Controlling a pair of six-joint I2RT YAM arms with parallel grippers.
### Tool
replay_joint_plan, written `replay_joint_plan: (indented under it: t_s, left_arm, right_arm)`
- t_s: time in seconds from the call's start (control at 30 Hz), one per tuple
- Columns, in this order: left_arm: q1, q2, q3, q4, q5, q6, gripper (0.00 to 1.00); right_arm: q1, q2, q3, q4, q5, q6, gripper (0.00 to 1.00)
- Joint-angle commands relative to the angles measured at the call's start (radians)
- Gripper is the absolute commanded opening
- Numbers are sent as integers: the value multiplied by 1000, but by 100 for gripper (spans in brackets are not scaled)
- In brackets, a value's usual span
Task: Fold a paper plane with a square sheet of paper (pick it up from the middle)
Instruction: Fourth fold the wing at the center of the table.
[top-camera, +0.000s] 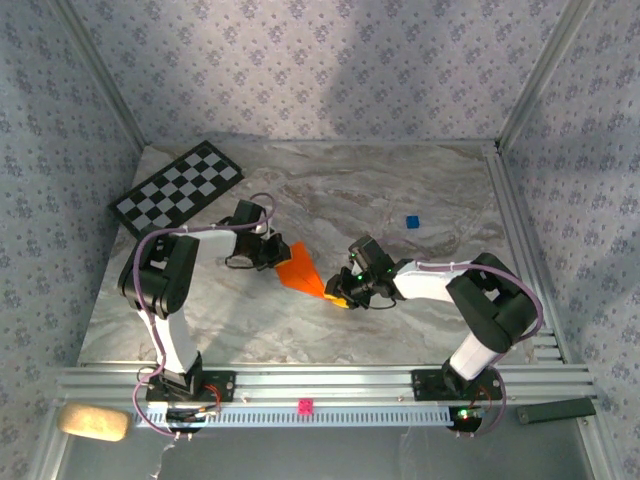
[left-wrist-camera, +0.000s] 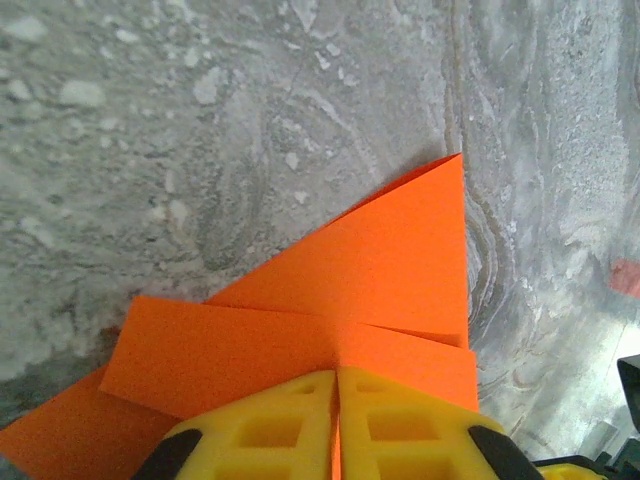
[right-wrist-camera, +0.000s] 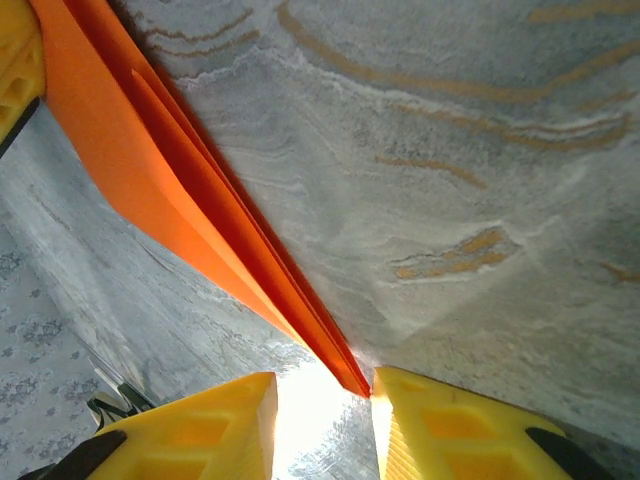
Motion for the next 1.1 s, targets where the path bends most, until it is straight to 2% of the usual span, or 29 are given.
replay_joint_plan:
  t_s: [0.0, 0.63, 1.07]
  left_arm:
    - [17, 28, -31, -61, -42, -16, 9]
    - [19, 29, -26, -69, -35, -8, 9]
    - [19, 34, -21, -71, -35, -7, 9]
  right_arm:
    - [5, -3, -2, -31, 7, 16, 32]
    - [6, 63, 59, 20, -33, 11, 28]
    - [-3, 10, 43, 13, 4, -19, 27]
